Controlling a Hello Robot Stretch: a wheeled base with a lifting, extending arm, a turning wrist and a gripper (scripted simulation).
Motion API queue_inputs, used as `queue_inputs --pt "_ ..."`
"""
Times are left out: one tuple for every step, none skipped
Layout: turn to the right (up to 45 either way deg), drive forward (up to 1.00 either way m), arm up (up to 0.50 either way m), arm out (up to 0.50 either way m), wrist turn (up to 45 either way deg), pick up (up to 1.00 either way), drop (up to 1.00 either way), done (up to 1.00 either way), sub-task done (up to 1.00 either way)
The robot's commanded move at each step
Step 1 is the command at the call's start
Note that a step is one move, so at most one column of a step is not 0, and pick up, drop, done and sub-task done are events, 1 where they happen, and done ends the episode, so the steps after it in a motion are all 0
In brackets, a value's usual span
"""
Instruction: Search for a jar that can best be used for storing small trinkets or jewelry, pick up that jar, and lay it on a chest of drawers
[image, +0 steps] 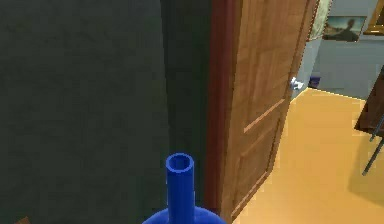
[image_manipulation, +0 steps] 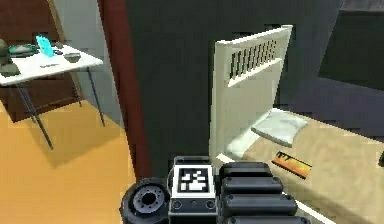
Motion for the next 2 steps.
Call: queue_inputs --pt "0.0 0.2 0.0 0.0 0.0 0.0 0.0 0.0 0.0" --pt "-36.0 0.0 0.0 0.0 0.0 0.0 0.0 0.0 0.0"
